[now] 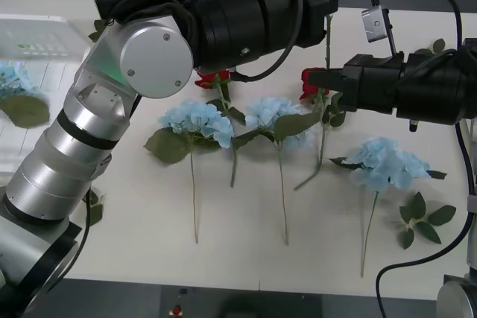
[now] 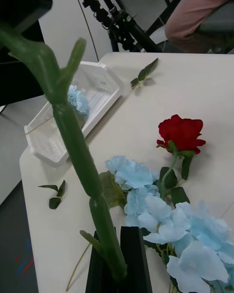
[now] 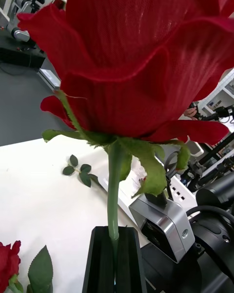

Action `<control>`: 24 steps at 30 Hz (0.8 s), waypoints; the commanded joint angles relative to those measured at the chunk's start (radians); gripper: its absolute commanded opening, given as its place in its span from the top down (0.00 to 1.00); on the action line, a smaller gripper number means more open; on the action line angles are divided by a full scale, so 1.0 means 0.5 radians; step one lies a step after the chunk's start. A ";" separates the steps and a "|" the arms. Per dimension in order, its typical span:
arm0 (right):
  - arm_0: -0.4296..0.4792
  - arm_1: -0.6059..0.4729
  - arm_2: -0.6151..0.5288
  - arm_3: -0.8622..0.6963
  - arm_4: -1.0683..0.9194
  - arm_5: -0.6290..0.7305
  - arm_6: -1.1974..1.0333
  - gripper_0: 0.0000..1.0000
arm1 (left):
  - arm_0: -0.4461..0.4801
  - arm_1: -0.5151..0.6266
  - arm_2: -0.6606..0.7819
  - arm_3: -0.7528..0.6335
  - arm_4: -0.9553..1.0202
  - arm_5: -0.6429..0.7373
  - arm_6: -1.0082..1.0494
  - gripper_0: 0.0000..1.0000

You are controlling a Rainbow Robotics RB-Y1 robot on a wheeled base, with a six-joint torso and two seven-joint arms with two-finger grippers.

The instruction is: Put the red flowers into the right box and the blue flowers into the left box

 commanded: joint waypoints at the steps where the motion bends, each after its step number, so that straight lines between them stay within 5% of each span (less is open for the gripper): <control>1: -0.027 -0.009 0.008 -0.041 -0.025 -0.014 -0.065 1.00 | -0.055 0.019 0.013 -0.035 0.011 -0.013 0.057 0.27; 3: -0.027 -0.009 0.008 -0.041 -0.028 -0.017 -0.075 1.00 | -0.055 0.019 0.013 -0.035 0.011 -0.013 0.057 0.00; 17: -0.015 -0.042 -0.035 -0.041 -0.025 -0.011 -0.130 1.00 | 0.006 0.037 0.017 -0.029 0.014 -0.108 0.060 0.00; 20: 0.007 -0.107 -0.091 -0.041 -0.025 0.017 -0.148 1.00 | 0.028 0.151 -0.020 -0.063 0.075 -0.378 0.078 0.00; 24: 0.065 -0.242 -0.241 -0.041 -0.025 0.161 -0.280 1.00 | 0.089 0.451 -0.020 -0.179 0.342 -0.274 0.088 0.00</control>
